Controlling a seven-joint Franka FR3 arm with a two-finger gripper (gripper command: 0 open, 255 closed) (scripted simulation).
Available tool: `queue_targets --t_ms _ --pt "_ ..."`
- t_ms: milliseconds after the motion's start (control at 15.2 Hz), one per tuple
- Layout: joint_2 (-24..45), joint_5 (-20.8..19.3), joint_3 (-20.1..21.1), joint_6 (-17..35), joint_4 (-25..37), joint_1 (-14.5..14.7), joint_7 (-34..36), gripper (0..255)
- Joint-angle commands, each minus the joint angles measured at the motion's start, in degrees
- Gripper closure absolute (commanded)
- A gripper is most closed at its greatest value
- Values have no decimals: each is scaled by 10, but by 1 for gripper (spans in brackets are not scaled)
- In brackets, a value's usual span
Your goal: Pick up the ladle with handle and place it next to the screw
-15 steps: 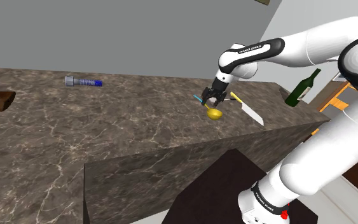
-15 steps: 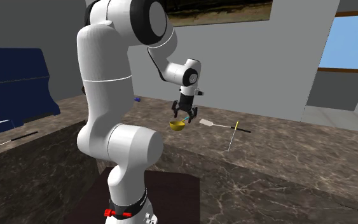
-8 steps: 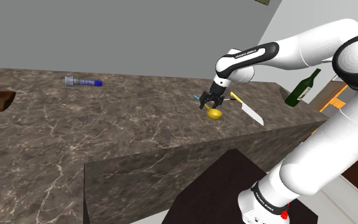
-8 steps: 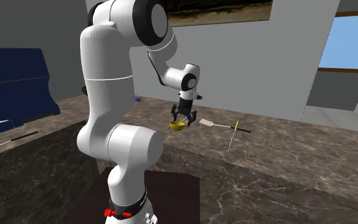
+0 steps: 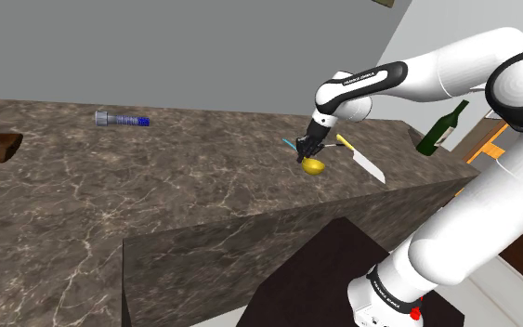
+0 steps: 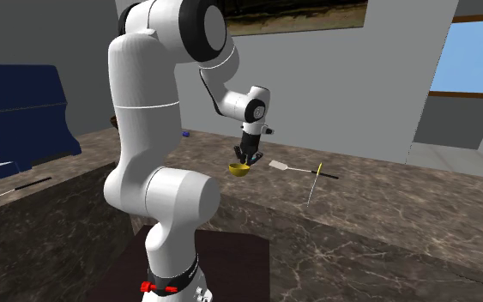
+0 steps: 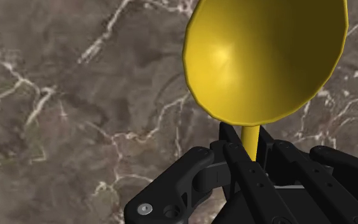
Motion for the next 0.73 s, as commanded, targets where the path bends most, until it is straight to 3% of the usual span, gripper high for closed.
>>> queue_targets --t_ms 0,330,660 --pt "1 0 0 0 0 0 0 255" --pt "0 0 0 0 -1 0 0 255" --pt "-24 -12 0 -37 14 0 13 255"
